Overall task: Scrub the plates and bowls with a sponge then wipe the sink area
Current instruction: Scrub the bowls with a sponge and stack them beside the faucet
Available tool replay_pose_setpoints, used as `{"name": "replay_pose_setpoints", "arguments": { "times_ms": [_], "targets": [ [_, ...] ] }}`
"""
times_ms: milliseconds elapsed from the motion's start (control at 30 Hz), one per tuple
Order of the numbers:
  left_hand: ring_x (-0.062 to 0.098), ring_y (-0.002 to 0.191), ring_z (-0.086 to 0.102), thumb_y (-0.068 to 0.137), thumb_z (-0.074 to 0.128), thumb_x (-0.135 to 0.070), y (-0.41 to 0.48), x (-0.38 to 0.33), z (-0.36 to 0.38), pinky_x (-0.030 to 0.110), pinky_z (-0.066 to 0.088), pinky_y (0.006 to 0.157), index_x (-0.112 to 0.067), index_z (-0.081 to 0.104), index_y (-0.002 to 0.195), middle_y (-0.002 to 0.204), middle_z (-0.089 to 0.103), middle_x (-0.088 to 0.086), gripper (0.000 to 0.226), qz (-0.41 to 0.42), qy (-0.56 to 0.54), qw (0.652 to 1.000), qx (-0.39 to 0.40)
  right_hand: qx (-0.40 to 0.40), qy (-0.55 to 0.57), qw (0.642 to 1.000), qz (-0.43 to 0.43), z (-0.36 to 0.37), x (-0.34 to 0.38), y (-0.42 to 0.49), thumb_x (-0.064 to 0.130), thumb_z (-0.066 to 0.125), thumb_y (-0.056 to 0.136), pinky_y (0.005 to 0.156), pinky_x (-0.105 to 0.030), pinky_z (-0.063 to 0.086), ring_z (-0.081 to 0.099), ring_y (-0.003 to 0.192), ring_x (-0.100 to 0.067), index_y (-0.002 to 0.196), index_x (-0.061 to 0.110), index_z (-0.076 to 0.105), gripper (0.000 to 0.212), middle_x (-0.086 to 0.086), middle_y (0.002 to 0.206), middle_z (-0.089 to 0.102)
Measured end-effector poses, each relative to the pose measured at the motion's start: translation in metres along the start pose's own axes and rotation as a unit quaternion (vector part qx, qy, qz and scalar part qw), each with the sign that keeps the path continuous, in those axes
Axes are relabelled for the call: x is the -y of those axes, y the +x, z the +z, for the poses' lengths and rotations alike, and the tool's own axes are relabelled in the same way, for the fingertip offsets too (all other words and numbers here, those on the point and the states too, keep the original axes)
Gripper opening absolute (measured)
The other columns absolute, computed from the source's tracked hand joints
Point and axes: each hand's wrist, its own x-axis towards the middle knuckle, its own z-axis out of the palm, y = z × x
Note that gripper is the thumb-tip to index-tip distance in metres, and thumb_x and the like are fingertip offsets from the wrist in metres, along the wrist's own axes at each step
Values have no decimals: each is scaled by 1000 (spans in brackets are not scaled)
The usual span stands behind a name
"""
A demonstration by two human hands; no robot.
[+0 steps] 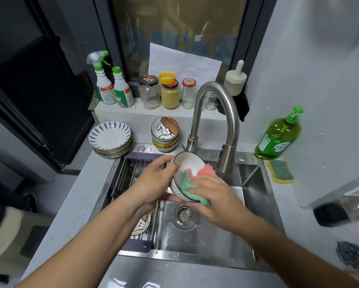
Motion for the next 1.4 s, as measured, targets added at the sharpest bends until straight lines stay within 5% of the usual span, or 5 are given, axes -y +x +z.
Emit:
{"name": "replay_pose_setpoints", "arguments": {
  "times_ms": [433,733,967,1200,1400],
  "targets": [
    [26,95,75,70,86,-34,-3,3,-6,34,60,72,-24,57,133,110,75,11,70,41,-81,990,106,-9,347,908,235,-40,69,32,11,69,90,73,-42,54,61,75,-9,95,18,73,10,-8,88,72],
    [35,104,73,62,83,-62,-1,-14,-16,53,63,80,-3,57,139,128,70,22,101,-67,-115,977,167,81,-37,996,-25,-48,29,21,50,59,90,123,-51,16,35,144,-1,126,32,61,40,17,140,57],
    [26,92,72,57,89,-36,2,-7,-1,39,60,77,-20,59,133,105,73,12,82,79,-112,986,100,-37,414,890,185,-39,71,28,22,72,82,79,-36,55,66,82,-14,101,14,73,21,-11,93,72],
    [36,105,72,78,69,-69,-4,-14,-4,55,61,88,-5,67,132,126,71,20,84,-101,-158,962,199,16,13,999,-48,-41,21,15,43,69,91,122,-49,21,45,138,-4,121,22,70,36,12,133,63],
    [41,122,63,58,77,-82,-1,-4,-14,65,44,108,-8,60,141,140,61,25,112,-116,-165,941,272,3,43,999,-30,-40,30,15,26,63,94,114,-39,36,62,107,-18,105,11,71,20,1,103,69]
  ]
}}
